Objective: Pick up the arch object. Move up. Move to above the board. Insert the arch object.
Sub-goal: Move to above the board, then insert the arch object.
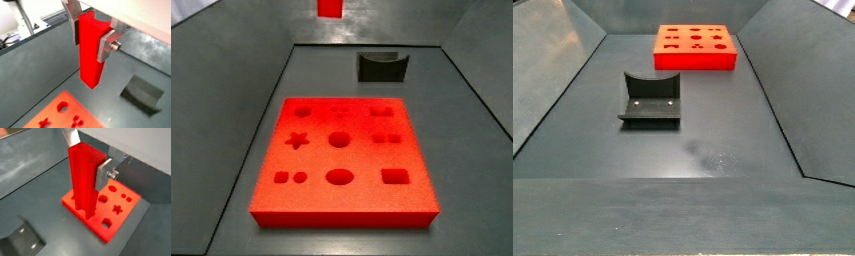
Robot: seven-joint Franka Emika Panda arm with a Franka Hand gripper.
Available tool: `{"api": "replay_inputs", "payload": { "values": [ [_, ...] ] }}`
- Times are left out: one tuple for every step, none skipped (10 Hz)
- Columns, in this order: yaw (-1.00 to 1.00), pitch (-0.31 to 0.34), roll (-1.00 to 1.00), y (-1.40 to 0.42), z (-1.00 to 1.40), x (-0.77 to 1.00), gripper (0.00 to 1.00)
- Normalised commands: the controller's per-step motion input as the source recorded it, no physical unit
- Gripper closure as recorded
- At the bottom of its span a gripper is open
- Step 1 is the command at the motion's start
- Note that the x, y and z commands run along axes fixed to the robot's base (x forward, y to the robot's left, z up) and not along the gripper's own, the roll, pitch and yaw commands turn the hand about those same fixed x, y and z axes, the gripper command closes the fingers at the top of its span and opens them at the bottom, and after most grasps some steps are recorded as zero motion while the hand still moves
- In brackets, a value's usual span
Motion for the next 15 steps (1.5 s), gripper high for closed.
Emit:
{"api": "replay_inputs", "payload": {
  "values": [
    [0.01, 0.028, 0.00, -1.00, -0.01, 0.14, 1.00],
    [0.01, 0.036, 0.02, -0.79, -0.01, 0.14, 1.00],
    [0.01, 0.038, 0.03, -0.52, 0.00, 0.12, 1.00],
    [0.01, 0.042, 0.03, -0.37, 0.00, 0.11, 1.00],
    [0.01, 0.042, 0.05, -0.17, 0.01, 0.08, 1.00],
    [0.00, -0.007, 0.01, -0.04, 0.00, -0.06, 1.00],
    [0.03, -0.091, 0.01, -0.03, -0.01, -0.16, 1.00],
    [0.00, -0.009, 0.00, 0.00, 0.00, 0.00, 1.00],
    [0.00, -0.033, 0.02, -0.01, -0.19, 0.06, 1.00],
    [0.01, 0.043, 0.24, -0.15, -0.37, 0.76, 1.00],
    [0.05, 0.056, 0.22, -0.08, -0.44, 0.97, 1.00],
    [0.00, 0.071, 0.15, -0.01, -0.44, 1.00, 1.00],
    [0.00, 0.067, 0.14, 0.00, -0.40, 1.00, 1.00],
    [0.00, 0.063, 0.13, 0.00, -0.36, 1.00, 1.00],
    [0.00, 0.000, 0.04, -0.02, -0.45, 1.00, 1.00]
  ]
}}
